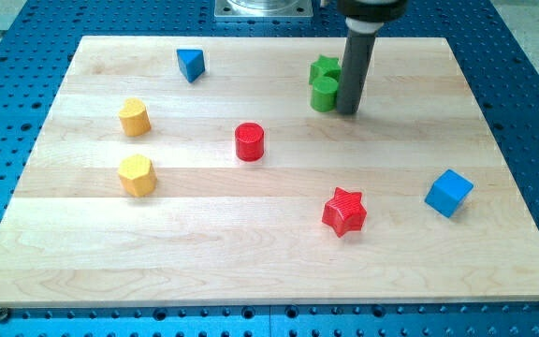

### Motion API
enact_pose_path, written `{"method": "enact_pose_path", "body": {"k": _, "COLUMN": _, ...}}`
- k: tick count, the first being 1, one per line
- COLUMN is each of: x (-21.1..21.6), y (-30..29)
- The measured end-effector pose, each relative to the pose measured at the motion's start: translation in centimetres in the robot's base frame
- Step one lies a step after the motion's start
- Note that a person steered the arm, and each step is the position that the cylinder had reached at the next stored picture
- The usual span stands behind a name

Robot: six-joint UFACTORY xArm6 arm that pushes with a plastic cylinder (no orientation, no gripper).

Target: Move the green circle into the green star

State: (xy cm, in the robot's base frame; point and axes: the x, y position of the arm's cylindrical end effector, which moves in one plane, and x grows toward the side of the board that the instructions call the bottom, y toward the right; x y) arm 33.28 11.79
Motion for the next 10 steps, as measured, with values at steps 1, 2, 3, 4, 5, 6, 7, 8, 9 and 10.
{"method": "enact_pose_path", "body": {"k": 1, "x": 4.2, "y": 0.0}}
{"method": "enact_pose_path", "body": {"k": 2, "x": 4.4, "y": -5.0}}
{"method": "enact_pose_path", "body": {"k": 3, "x": 3.3, "y": -4.5}}
{"method": "enact_pose_path", "body": {"k": 4, "x": 3.3, "y": -1.8}}
{"method": "enact_pose_path", "body": {"k": 5, "x": 3.4, "y": -8.5}}
{"method": "enact_pose_path", "body": {"k": 6, "x": 0.6, "y": -6.7}}
{"method": "enact_pose_path", "body": {"k": 7, "x": 1.7, "y": -3.7}}
{"method": "enact_pose_path", "body": {"k": 8, "x": 2.1, "y": -2.8}}
{"method": "enact_pose_path", "body": {"k": 9, "x": 2.7, "y": -2.6}}
{"method": "enact_pose_path", "body": {"k": 10, "x": 2.9, "y": -1.4}}
